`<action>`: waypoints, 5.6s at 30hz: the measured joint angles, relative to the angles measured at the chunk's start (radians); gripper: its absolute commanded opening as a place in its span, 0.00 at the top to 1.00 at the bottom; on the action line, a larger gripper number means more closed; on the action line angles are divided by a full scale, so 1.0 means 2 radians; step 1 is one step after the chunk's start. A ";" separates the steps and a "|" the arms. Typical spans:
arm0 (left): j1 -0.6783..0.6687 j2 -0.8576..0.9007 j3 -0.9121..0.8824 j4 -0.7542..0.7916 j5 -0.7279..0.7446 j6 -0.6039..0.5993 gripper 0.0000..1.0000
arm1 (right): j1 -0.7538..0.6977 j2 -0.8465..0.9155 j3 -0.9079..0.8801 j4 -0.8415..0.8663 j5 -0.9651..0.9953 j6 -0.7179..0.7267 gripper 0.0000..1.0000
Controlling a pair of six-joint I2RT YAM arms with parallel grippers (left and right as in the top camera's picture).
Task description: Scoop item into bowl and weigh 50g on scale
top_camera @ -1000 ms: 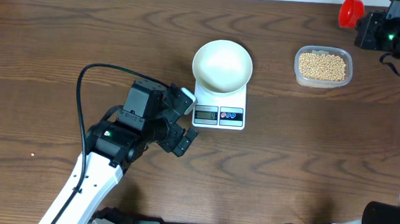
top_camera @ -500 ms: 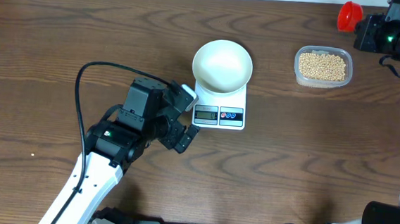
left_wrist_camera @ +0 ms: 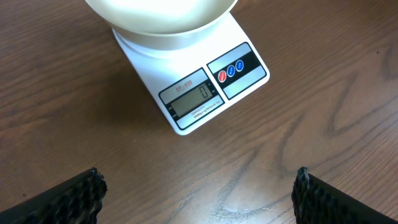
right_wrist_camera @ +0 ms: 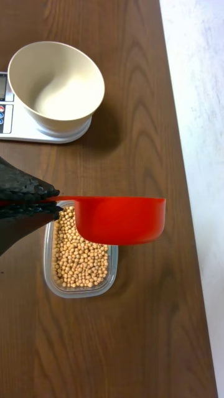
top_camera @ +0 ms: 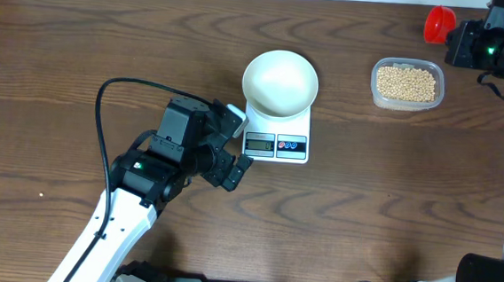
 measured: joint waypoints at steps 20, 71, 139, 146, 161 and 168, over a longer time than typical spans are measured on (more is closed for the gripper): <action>0.000 0.000 0.000 0.000 0.000 -0.002 0.02 | 0.000 0.000 0.000 -0.004 0.000 0.000 0.99; 0.000 0.000 0.000 0.000 -0.040 -0.002 0.02 | 0.000 0.000 0.000 -0.060 0.005 -0.036 0.99; 0.000 0.000 0.000 -0.001 -0.040 -0.002 0.02 | 0.018 0.208 0.000 -0.026 0.118 -0.112 0.99; 0.000 0.000 0.000 0.000 -0.040 -0.002 0.02 | 0.018 0.226 0.002 -0.028 0.070 -0.096 0.99; 0.000 0.000 0.000 0.000 -0.040 -0.002 0.02 | 0.001 0.234 0.002 -0.037 0.001 -0.071 0.99; 0.000 0.000 0.000 0.000 -0.040 -0.002 0.02 | -0.030 0.236 -0.004 -0.038 -0.054 -0.066 0.99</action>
